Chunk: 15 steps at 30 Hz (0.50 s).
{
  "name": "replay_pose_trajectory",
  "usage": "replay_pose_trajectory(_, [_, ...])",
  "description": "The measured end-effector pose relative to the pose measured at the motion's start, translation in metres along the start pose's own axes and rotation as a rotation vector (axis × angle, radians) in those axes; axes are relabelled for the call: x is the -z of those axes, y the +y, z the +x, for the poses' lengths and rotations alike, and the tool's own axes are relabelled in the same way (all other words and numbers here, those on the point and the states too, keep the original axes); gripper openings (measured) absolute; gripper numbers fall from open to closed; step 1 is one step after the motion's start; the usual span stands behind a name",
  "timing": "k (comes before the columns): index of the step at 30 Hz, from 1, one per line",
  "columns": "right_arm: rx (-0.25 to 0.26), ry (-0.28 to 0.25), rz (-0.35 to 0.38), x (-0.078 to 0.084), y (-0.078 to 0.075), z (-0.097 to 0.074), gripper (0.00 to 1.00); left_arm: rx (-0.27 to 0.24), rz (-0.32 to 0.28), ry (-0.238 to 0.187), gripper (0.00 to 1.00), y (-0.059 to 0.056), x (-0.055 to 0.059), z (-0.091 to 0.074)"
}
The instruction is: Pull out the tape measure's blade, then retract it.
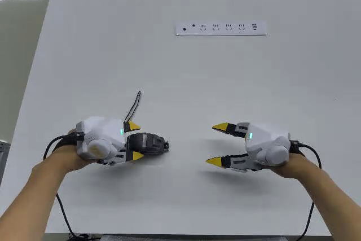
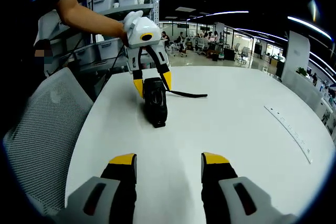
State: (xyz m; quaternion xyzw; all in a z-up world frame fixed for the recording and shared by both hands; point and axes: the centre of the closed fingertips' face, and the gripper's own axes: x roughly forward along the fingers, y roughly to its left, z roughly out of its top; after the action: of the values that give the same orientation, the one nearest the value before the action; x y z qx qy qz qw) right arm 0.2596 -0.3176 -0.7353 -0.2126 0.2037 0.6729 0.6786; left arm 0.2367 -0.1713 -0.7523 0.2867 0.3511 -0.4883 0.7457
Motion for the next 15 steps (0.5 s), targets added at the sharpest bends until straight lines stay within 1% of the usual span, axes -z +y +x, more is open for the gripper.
replay_pose_trajectory(12, [-0.032,-0.011,-0.008,-0.003,-0.002,0.022,0.45,0.02,0.005,0.001,0.33,-0.003,-0.001,0.007])
replay_pose_trajectory(15, [-0.042,-0.01,-0.013,-0.004,-0.002,0.028,0.44,0.019,0.007,-0.003,0.33,-0.003,0.0,0.008])
